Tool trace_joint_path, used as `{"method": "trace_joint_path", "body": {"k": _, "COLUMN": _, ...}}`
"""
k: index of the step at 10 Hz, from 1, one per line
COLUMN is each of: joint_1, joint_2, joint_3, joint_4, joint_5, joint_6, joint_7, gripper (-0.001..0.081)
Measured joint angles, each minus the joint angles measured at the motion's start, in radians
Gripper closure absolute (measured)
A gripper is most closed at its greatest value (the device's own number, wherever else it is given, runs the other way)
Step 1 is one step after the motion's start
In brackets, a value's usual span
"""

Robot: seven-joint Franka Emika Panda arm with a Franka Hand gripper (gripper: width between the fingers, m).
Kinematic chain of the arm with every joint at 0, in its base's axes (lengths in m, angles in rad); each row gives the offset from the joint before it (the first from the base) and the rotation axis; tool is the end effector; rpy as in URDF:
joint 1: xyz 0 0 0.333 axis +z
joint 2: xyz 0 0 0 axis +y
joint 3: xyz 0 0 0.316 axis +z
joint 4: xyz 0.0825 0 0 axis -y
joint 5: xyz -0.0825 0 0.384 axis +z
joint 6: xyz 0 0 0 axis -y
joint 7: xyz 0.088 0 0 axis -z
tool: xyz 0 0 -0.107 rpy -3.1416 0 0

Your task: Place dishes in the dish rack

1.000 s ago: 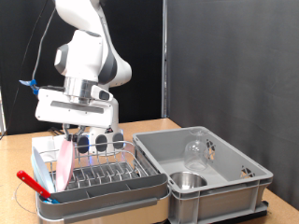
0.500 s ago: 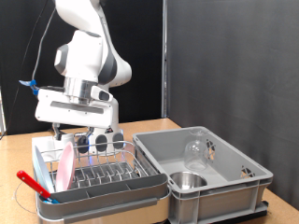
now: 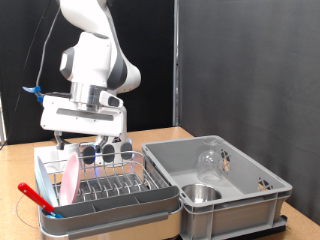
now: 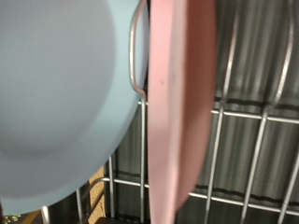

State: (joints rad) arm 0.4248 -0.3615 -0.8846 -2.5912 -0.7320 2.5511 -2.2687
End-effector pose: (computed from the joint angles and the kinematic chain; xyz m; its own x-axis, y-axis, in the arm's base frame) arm 0.4025 -0.1804 0.3576 -0.6864 0.6546 -0.3168 0.6933 0.7206 -0.0130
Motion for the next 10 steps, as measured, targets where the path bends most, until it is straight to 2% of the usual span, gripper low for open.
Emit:
{"method": "trace_joint_path", "body": {"k": 2, "joint_1": 0.015, "joint_2": -0.027, "joint_3": 0.008, "joint_4": 0.002, "joint_5": 0.034, "joint_6": -0.025, "joint_7": -0.011, "gripper": -0.0004}}
{"method": "trace_joint_path", "body": {"k": 5, "joint_1": 0.035, "joint_2": -0.099, "joint_3": 0.035, "joint_4": 0.016, "joint_5": 0.083, "joint_6": -0.151, "joint_7": -0.04, "gripper": -0.0005}}
{"method": "trace_joint_path", "body": {"k": 10, "joint_1": 0.031, "joint_2": -0.053, "joint_3": 0.007, "joint_4": 0.0, "joint_5": 0.057, "joint_6": -0.116, "joint_7": -0.039, "gripper": -0.0005}}
